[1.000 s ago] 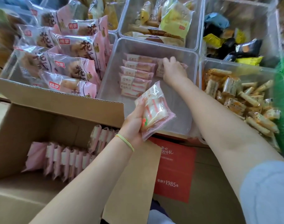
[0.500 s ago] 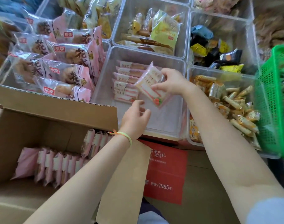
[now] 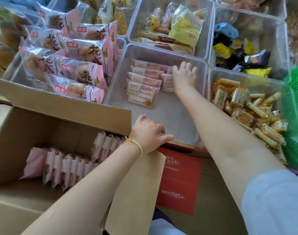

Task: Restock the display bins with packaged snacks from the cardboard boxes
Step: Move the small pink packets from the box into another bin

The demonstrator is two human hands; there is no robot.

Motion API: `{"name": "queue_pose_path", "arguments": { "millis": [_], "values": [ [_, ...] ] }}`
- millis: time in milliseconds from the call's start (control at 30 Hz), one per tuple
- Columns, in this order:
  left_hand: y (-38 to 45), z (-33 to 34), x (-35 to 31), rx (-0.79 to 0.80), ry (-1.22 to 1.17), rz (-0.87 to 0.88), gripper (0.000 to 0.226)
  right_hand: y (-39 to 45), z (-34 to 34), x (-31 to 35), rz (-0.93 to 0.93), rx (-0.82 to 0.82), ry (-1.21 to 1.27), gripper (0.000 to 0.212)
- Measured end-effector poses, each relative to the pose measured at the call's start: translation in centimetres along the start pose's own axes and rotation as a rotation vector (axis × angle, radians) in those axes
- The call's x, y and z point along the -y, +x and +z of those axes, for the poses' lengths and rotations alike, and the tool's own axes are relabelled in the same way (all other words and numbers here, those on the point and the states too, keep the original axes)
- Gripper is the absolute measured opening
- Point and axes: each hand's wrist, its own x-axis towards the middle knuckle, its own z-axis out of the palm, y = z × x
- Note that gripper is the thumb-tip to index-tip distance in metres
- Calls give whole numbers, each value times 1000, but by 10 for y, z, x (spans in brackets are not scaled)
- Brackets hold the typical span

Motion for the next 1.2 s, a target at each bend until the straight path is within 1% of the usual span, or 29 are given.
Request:
{"name": "queue_pose_path", "arguments": {
  "millis": [33,100,133,200,300,367,433,500,567,633,667,733,767,833,900,1000,1033,1100,1167,1200],
  "values": [
    [1,0,0,6,-2,-1,51,0,1,1,-3,-31,-2,47],
    [2,0,0,18,-10,-9,51,-3,1,5,-25,-87,16,38],
    [2,0,0,23,-9,-12,51,-5,2,7,-35,-85,31,33],
    [2,1,0,23,2,-13,51,-9,6,8,-42,6,71,33],
    [3,0,0,20,16,-7,51,-17,6,3,-39,131,161,40],
    [3,0,1,24,11,0,51,-27,-3,2,-19,135,236,38],
    [2,0,2,31,-21,2,49,-43,-17,2,-18,107,344,28],
    [-1,-3,3,9,-101,20,41,-69,-33,0,-32,83,488,17],
    [-12,-7,4,-55,-268,64,26,-105,-51,-4,-7,92,625,17],
    [-34,-11,2,-134,-456,106,22,-144,-67,-6,39,81,746,22],
    [-50,-13,1,-204,-514,145,23,-163,-75,-5,58,67,809,24],
    [-83,-13,2,-368,-549,221,23,-198,-89,4,74,58,902,27],
    [-99,-10,8,-414,-553,229,24,-214,-94,12,75,69,931,28],
    [-126,-2,27,-431,-563,140,26,-240,-104,36,69,100,1016,28],
    [-147,8,56,-406,-559,-23,28,-260,-111,68,25,164,1084,28],
    [-175,19,103,-310,-478,-189,30,-277,-102,129,-53,344,1093,26],
    [-184,21,119,-263,-436,-225,29,-280,-92,152,-50,411,1094,24],
    [-203,28,154,-208,-333,-275,37,-278,-61,195,-37,530,1059,19],
    [-223,35,191,-229,-207,-340,36,-272,-26,233,4,642,977,16],
    [-232,37,207,-254,-149,-383,35,-269,-12,249,34,678,936,21]
  ]
}}
